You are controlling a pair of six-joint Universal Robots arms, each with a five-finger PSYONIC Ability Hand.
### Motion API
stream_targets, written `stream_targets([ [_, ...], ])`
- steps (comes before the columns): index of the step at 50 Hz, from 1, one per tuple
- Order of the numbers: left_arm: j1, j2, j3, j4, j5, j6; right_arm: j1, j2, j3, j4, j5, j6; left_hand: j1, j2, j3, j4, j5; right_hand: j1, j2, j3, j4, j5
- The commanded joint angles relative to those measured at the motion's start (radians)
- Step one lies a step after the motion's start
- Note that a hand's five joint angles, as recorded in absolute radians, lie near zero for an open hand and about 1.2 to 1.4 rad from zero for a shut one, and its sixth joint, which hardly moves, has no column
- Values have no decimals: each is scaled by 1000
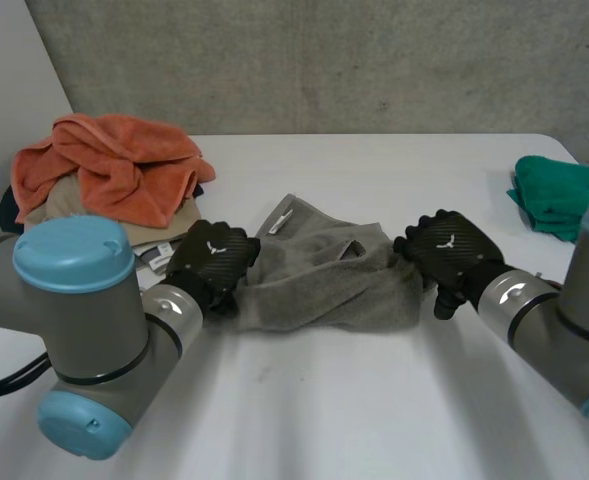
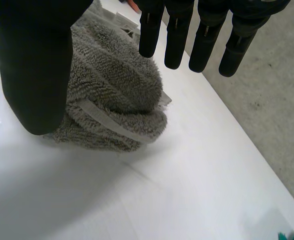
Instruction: Fold the laundry.
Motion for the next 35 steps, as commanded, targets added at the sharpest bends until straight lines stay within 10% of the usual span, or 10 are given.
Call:
stream_targets([
  [1,35,-5,-48,-7,-2,-1,-62,-37,-61,142,-46,22,83,85,84,88,95,20,16,22,32,54],
  [16,69,-44,-36,-8,4,-1,-90,55,-359,302,-113,-102,113,115,113,117,124,26,22,28,38,60],
  [25,60,-99,18,-14,6,-1,-81,265,-543,398,-236,-268,793,795,793,798,804,55,51,58,67,89],
  [35,65,-100,44,-21,1,2,-69,480,-732,437,-250,-283,793,796,794,798,805,404,400,406,416,438],
])
